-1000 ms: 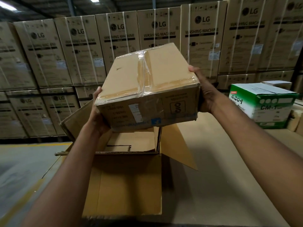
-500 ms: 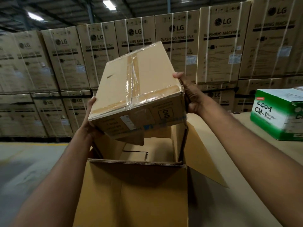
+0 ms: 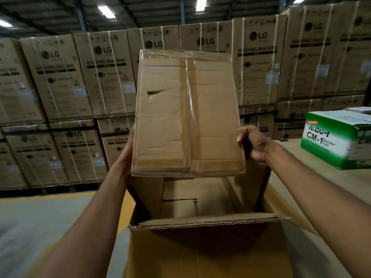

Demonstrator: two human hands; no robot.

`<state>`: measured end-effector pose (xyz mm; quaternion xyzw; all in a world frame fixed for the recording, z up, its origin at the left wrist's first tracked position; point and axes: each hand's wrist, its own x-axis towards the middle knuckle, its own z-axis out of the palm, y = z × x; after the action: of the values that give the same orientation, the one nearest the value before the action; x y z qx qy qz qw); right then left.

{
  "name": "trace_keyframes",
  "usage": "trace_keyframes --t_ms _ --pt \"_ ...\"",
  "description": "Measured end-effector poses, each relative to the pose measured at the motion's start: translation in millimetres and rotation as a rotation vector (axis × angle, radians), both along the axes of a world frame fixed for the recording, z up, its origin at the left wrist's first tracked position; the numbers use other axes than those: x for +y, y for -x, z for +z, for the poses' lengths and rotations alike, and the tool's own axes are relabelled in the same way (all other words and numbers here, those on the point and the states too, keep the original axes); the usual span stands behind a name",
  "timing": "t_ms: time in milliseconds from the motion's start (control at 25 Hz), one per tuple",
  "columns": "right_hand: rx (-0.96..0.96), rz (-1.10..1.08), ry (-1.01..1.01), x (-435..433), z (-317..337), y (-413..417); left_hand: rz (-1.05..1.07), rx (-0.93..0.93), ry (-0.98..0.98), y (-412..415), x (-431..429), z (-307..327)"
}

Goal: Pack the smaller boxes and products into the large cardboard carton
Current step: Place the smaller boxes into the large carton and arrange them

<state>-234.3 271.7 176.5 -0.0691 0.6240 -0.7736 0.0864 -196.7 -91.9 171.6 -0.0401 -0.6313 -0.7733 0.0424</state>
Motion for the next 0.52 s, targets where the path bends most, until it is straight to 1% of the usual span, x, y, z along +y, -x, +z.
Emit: trace_keyframes --t_ms 80,200,280,360,440,480,520 --pt "-0.011 -0.090 -0.141 -5.8 -5.8 2.2 -0.037 0.082 0.122 19.7 -8.4 9.0" --pt "-0.016 -0.064 -0.262 -14.5 -5.6 -4.3 -0.052 0.183 0.267 38.8 -9.4 22.0" --pt "-0.014 -0.109 -0.385 -15.9 -10.4 -3.6 -0.096 0.168 0.319 48.1 -13.7 23.6" --pt "-0.003 -0.208 -0.484 -16.0 -11.6 2.5 -0.063 0.035 0.304 56.8 -13.8 25.3" --pt "0.015 -0.297 -0.586 -20.1 -8.3 6.2 -0.017 -0.181 0.250 62.3 -7.7 26.7" --pt "0.017 -0.346 -0.632 -21.3 -6.3 10.7 0.026 -0.260 0.251 65.0 -4.7 25.9" --pt "0.023 -0.377 -0.634 -22.6 -2.6 12.6 0.067 -0.306 0.247 66.3 0.5 24.7"
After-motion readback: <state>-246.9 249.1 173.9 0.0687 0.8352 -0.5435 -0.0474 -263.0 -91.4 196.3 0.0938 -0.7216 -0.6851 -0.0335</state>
